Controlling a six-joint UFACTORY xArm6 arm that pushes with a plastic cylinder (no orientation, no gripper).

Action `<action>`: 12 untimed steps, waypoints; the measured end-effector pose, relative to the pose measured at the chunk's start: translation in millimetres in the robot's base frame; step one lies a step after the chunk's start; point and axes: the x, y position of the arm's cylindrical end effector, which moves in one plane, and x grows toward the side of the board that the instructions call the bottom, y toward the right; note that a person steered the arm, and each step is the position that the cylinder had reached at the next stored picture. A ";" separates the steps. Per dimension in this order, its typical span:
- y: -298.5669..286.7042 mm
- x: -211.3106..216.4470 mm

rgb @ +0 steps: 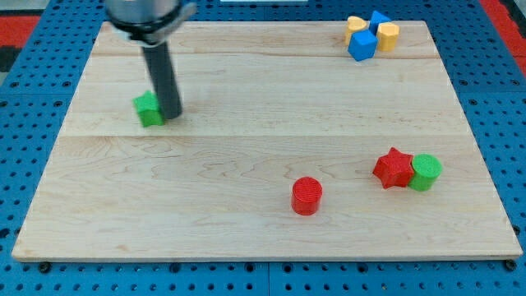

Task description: Push the red circle closer to green star

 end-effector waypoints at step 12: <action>175.1 117.5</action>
